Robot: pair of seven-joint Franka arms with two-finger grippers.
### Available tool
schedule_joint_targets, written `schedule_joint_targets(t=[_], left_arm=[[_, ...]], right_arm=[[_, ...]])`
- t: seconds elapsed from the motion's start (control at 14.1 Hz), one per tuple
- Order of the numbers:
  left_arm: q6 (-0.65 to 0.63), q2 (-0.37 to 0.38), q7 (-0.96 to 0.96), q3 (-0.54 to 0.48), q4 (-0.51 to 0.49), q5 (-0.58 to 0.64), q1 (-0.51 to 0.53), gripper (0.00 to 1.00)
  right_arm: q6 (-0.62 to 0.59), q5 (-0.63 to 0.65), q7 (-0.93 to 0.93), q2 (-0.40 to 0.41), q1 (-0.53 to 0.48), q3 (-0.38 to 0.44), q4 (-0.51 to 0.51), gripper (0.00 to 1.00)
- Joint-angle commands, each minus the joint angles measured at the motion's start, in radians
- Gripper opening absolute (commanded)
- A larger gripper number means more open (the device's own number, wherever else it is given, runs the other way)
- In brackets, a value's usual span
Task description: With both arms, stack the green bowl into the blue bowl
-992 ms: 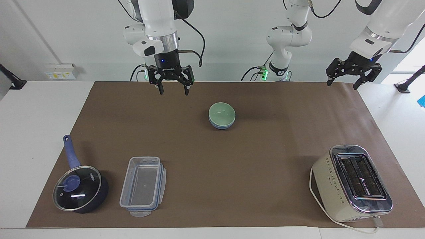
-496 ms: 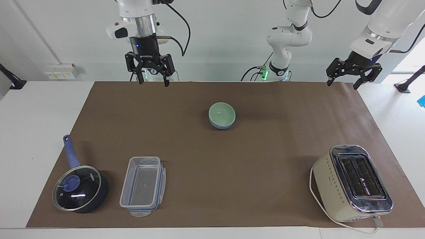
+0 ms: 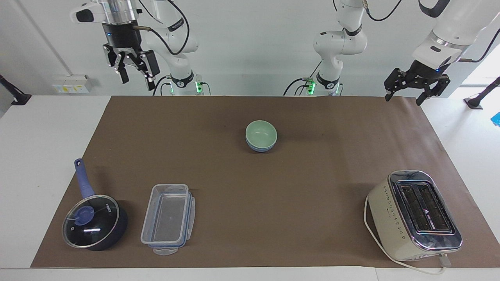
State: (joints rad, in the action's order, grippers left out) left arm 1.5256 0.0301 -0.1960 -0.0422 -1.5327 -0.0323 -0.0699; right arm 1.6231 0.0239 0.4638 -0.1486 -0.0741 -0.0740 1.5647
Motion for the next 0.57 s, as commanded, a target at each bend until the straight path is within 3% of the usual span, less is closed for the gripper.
schedule_joint_targets(t=[0.0,0.21,0.5], left_arm=[[-0.004,-0.001,0.004,0.004,0.009,0.011,0.005,1.00],[-0.004,-0.001,0.003,0.004,0.009,0.011,0.002,1.00],[-0.005,-0.001,0.003,0.002,0.008,0.011,0.002,1.00]], right_arm=[[-0.061,-0.004,-0.149,-0.012,-0.009,0.058,0.005,1.00],[-0.088,0.007,-0.344,-0.012,-0.009,0.089,0.052,1.00],[-0.055,-0.001,-0.297,-0.009,0.065,0.072,0.109,1.00]])
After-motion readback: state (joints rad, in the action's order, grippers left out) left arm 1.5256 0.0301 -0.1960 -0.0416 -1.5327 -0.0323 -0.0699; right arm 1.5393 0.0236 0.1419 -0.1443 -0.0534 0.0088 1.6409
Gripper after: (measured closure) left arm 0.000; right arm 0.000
